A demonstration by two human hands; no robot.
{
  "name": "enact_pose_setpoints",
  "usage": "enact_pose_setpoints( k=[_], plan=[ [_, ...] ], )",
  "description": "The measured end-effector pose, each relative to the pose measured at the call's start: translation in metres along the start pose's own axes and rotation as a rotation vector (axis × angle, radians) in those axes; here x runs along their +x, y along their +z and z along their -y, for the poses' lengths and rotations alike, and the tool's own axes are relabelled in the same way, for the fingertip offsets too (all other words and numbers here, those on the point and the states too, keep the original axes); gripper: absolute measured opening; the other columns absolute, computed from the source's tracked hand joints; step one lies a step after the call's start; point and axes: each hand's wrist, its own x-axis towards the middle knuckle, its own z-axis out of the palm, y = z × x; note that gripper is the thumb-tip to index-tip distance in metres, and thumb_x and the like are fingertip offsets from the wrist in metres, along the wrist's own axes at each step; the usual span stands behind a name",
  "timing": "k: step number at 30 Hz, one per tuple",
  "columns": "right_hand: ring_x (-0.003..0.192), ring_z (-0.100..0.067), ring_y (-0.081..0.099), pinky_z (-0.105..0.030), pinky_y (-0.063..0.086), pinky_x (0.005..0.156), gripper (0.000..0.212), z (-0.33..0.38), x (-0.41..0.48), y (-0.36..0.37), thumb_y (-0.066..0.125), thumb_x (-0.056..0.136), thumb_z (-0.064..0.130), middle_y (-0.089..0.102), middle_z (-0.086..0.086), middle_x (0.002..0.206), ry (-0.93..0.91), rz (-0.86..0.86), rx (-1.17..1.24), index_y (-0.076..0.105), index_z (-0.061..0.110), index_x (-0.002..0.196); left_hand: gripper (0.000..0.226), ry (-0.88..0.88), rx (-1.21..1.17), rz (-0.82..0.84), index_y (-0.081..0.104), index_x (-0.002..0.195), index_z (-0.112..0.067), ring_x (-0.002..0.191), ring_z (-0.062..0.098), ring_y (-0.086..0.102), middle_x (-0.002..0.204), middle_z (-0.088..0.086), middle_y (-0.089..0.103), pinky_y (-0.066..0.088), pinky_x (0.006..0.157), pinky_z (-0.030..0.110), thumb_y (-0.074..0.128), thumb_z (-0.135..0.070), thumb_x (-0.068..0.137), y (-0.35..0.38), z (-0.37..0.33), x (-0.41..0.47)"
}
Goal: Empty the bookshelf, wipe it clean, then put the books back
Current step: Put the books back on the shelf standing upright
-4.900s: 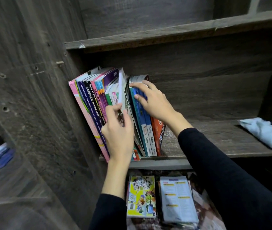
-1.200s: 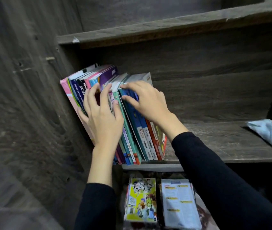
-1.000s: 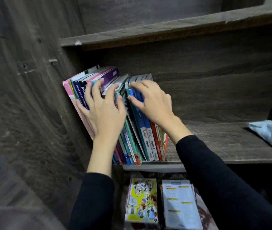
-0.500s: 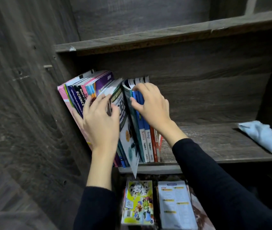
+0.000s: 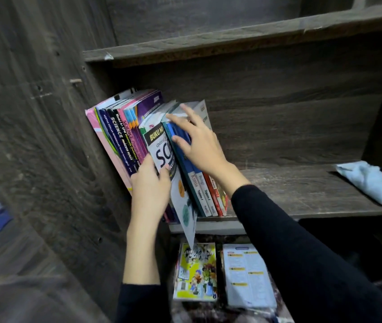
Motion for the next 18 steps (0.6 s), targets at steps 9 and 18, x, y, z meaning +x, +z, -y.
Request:
enact_pose_setpoints(
  k=[9, 18],
  plan=[
    [0.141, 0.002, 0.011, -0.018, 0.012, 0.114, 0.089, -0.011, -0.141, 0.036, 0.066, 0.081, 0.054, 0.015, 0.009, 0.157, 0.176, 0.252, 0.204, 0.015, 0.031, 0.150, 0.010, 0.078, -0.177, 0.062, 0.052, 0.084, -0.041, 0.082, 0.038, 0.064, 0.091, 0.021, 0.065, 0.053, 0.075, 0.055, 0.053, -0.031, 0.084, -0.005, 0.003, -0.005],
    [0.086, -0.015, 0.058, -0.019, 0.041, 0.080, 0.064, 0.022, -0.172, 0.002, 0.033, 0.086, 0.015, 0.062, -0.014, 0.124, 0.119, -0.018, 0.181, 0.026, 0.018, 0.149, 0.018, 0.195, -0.400, 0.058, 0.057, 0.085, -0.028, 0.070, 0.019, 0.071, 0.074, -0.003, 0.072, 0.058, 0.061, 0.044, 0.058, -0.011, 0.091, -0.020, -0.046, -0.025]
  ],
)
